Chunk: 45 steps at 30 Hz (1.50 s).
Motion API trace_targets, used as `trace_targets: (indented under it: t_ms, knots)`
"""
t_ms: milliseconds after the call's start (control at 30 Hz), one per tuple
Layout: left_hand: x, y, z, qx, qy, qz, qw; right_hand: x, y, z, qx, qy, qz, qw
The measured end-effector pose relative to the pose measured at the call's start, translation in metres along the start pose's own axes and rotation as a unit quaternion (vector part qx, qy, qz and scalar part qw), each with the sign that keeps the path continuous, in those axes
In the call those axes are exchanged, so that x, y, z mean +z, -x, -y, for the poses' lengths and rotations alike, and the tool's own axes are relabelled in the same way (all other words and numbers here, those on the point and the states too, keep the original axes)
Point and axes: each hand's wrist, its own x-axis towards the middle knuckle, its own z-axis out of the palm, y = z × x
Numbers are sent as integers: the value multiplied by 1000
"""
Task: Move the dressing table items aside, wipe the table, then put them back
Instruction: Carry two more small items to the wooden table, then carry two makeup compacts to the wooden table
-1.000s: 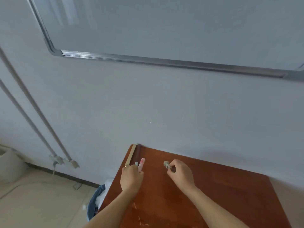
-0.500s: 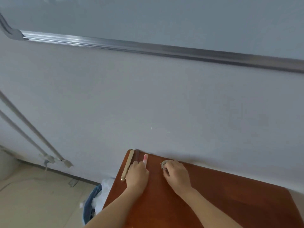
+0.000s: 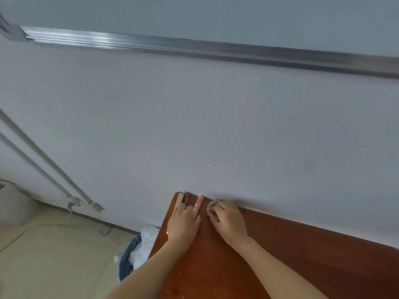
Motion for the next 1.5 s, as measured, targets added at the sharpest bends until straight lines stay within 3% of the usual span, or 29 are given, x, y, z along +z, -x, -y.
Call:
trace_targets:
  t_ms: [167,400,567,867,1133,1267,1500]
  knots:
    - [-20,11,1,-12,-27,-47,998,-22,8,2,26,38,-27,999]
    - [-52,15,23,123,28,-109,986,-72,24,33,74,137,-43,987]
    - [-89,43,32,229,-7,-69,971,-106,64,82,174,169,-38,969]
    - [-113,119,19,398,-87,-16,913,-152,188,159,340,240,-20,909]
    - [-109,236,-47,559,-41,-15,828,-214,333,208,487,307,-57,815]
    - [-100,324,-84,626,-27,4,779,-239,432,248,556,352,-36,752]
    - [-61,505,-130,715,8,26,698,-280,623,346,681,329,-31,653]
